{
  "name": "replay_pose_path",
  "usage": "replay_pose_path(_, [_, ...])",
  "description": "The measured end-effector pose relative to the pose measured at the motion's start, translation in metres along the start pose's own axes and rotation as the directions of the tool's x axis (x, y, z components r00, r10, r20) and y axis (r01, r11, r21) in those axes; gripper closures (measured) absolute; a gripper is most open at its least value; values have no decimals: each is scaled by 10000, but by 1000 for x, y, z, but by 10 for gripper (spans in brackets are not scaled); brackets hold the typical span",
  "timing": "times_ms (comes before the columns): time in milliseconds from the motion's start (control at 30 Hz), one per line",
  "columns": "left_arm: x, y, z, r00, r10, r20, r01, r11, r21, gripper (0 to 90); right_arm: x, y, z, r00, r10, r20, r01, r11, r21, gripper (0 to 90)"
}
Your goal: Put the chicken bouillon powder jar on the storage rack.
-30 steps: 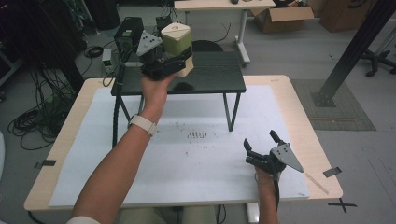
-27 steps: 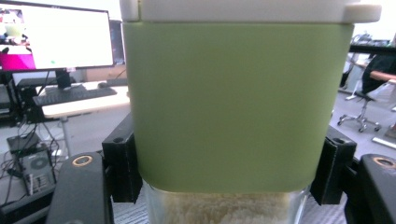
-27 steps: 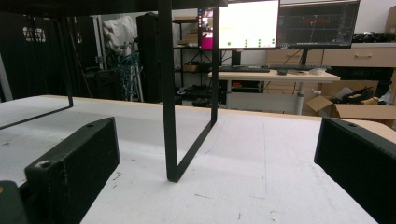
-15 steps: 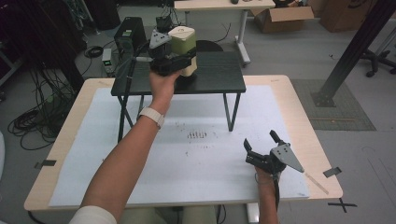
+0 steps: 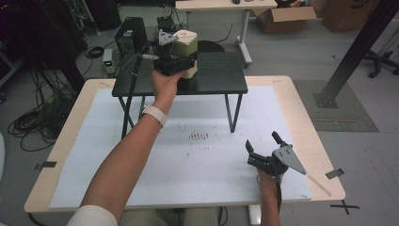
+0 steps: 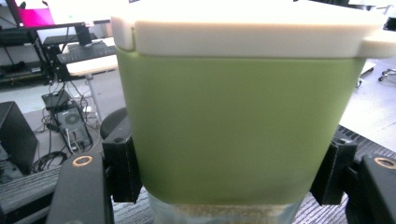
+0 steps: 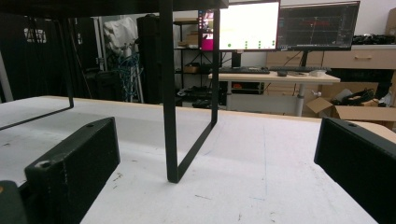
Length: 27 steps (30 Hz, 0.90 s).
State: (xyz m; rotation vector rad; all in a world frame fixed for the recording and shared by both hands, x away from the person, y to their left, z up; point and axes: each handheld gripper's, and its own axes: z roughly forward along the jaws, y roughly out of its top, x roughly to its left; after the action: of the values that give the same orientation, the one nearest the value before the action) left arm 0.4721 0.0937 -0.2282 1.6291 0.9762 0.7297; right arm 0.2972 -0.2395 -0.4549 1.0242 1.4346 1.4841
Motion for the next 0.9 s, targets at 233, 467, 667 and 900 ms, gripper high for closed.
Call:
replay_pose_path(233, [1, -1, -2, 9998, -6, 187, 6, 10000, -22, 283, 0, 0, 0, 10000, -23, -6, 23, 10000, 8, 0])
replay_pose_path(467, [0, -2, -5, 9997, 27, 244, -21, 9998, -216, 136, 0, 0, 0, 10000, -12, -7, 12, 10000, 18, 0])
replay_pose_path(667, [2, -4, -9, 9993, -128, 361, 151, 9979, -629, 73, 0, 0, 0, 10000, -17, -9, 17, 10000, 41, 0])
replay_pose_path(900, [1, -6, -16, 9981, 144, 594, -104, 9977, -665, 2, 0, 0, 1, 10000, -26, -4, 26, 10000, 75, 0])
